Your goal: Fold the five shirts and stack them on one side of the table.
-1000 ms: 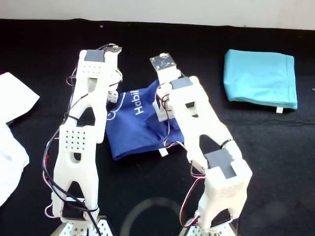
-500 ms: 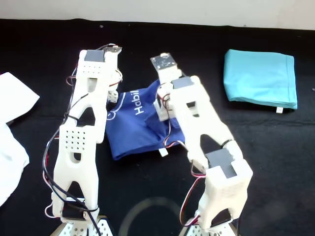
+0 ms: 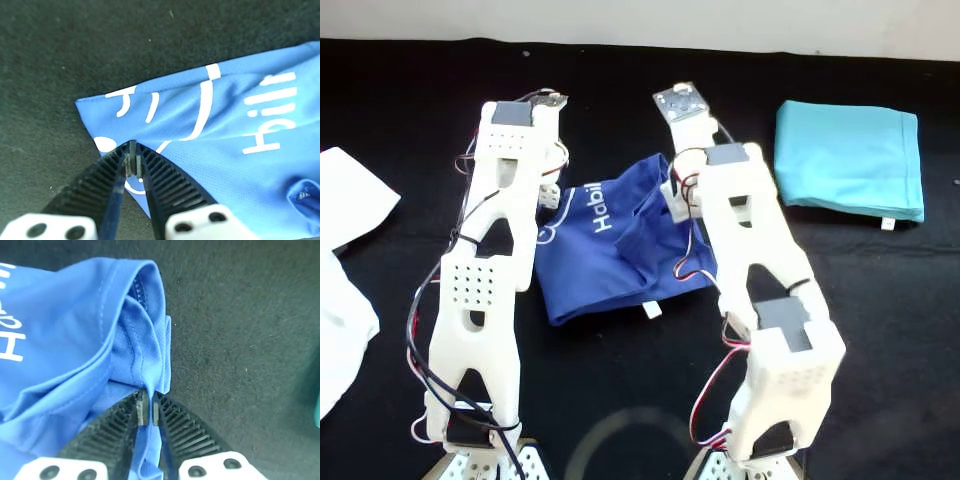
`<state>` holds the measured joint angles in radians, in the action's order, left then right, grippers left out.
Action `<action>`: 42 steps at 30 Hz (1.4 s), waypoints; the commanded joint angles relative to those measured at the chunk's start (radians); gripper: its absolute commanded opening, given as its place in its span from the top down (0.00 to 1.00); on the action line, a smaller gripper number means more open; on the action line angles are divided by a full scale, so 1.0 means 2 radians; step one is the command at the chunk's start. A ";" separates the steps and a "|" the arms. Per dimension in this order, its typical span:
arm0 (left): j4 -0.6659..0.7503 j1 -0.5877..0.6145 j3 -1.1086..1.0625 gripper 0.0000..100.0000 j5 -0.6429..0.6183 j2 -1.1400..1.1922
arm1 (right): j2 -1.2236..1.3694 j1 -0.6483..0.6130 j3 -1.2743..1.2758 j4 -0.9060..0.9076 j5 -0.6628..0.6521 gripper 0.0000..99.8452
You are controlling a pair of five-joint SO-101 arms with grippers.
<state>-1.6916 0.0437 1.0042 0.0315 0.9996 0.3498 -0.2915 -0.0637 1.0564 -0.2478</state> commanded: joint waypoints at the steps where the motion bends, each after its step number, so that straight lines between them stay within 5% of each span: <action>1: 0.001 0.003 0.018 0.99 -0.001 -0.010 | 0.013 0.007 -0.026 -0.015 -0.006 0.97; 5: -0.002 0.003 0.018 0.99 -0.001 -0.010 | 0.035 0.016 -0.045 -0.014 -0.004 0.96; 10: -0.002 0.003 0.018 0.99 -0.001 -0.010 | 0.033 0.022 -0.074 0.000 -0.003 0.81; 18: -0.001 0.003 0.018 0.99 -0.001 -0.010 | 0.033 0.036 -0.153 0.072 0.017 0.81; 21: 0.002 0.003 0.018 0.99 -0.001 -0.010 | 0.036 0.033 -0.181 0.096 0.048 0.85; 24: 0.002 0.003 0.018 0.99 -0.001 -0.010 | 0.042 0.021 -0.184 0.072 0.050 1.00; 42: -0.002 0.003 0.019 0.99 -0.001 -0.010 | 0.147 0.007 -0.188 -0.059 0.052 0.99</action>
<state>-1.6916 0.0437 1.0042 0.0315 0.9996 0.6490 -0.3023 -0.3905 1.0042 -0.1527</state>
